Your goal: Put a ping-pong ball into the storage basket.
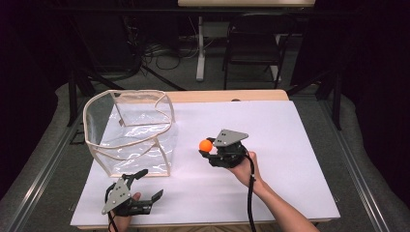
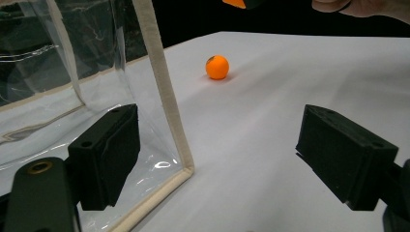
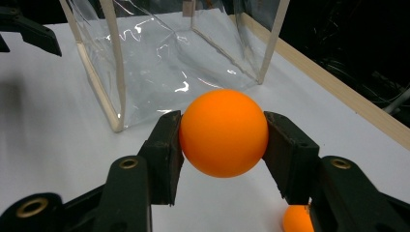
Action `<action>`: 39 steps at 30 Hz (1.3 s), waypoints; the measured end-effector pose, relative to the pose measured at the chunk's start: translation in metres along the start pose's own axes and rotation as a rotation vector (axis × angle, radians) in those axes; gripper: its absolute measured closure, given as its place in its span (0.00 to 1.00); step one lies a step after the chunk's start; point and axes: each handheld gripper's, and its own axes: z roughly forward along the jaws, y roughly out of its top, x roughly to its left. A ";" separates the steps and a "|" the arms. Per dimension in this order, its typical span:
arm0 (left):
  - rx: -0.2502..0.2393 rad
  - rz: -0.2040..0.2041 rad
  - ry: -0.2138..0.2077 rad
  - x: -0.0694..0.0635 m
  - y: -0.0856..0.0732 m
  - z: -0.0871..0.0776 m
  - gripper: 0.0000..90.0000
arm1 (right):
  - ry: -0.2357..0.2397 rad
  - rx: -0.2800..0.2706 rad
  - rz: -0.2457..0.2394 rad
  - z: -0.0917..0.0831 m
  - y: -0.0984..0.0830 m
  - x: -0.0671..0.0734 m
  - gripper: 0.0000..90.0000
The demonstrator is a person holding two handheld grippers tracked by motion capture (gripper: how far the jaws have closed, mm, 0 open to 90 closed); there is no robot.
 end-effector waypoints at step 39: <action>-0.001 0.001 -0.002 0.000 0.000 0.000 0.17 | 0.002 0.009 -0.023 0.011 0.025 -0.008 0.57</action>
